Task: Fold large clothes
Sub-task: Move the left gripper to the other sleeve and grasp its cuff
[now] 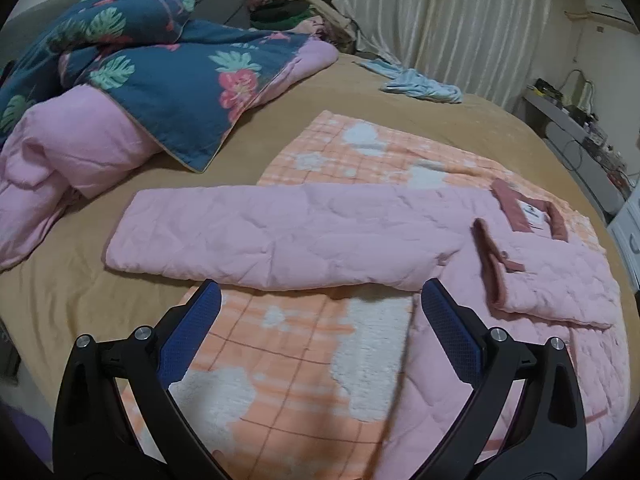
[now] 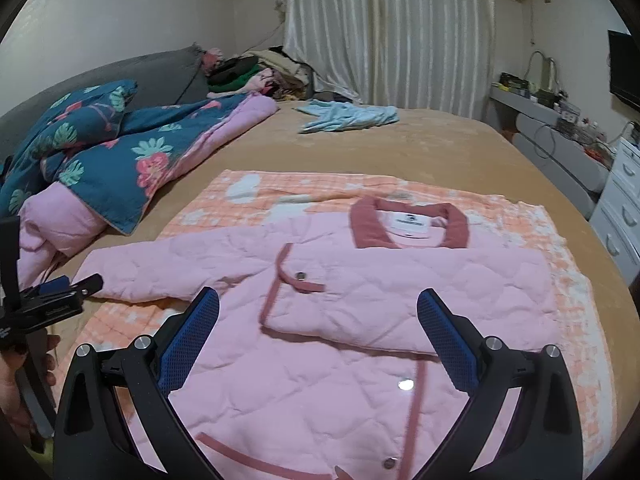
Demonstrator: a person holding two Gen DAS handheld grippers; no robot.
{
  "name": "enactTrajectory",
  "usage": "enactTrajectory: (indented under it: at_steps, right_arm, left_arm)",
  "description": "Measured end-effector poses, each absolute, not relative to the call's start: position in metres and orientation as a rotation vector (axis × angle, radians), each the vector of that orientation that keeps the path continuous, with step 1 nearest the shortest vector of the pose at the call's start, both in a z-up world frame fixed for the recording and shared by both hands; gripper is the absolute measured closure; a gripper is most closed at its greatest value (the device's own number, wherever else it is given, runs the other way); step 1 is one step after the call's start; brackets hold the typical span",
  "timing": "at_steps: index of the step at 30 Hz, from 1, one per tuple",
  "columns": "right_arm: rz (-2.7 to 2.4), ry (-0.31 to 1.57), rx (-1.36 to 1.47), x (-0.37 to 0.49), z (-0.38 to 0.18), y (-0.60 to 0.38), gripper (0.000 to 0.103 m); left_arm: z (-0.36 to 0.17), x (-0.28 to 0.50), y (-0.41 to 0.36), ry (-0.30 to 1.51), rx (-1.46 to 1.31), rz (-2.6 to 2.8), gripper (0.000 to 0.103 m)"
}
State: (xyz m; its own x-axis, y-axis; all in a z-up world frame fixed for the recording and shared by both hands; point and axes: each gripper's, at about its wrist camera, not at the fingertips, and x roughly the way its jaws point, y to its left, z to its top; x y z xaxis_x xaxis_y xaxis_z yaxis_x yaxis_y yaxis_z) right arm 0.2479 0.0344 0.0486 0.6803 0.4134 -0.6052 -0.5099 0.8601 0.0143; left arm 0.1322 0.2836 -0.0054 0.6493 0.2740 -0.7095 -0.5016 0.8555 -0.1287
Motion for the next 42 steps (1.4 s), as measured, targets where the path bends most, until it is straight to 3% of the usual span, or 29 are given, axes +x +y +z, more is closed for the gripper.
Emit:
enactTrajectory:
  at_steps: [22,33,42]
  right_arm:
    - [0.681,0.688,-0.291,0.241,0.003,0.154,0.004]
    - [0.724,0.728,-0.303,0.248,-0.018,0.194,0.004]
    - [0.684,0.748,-0.255,0.26,-0.031,0.174,0.004]
  left_arm:
    - [-0.066,0.128,0.372,0.803,-0.491,0.624,0.009]
    - [-0.107,0.126,0.413,0.825,-0.754,0.654,0.009]
    - [-0.128,0.137,0.444,0.733,-1.003,0.604,0.009]
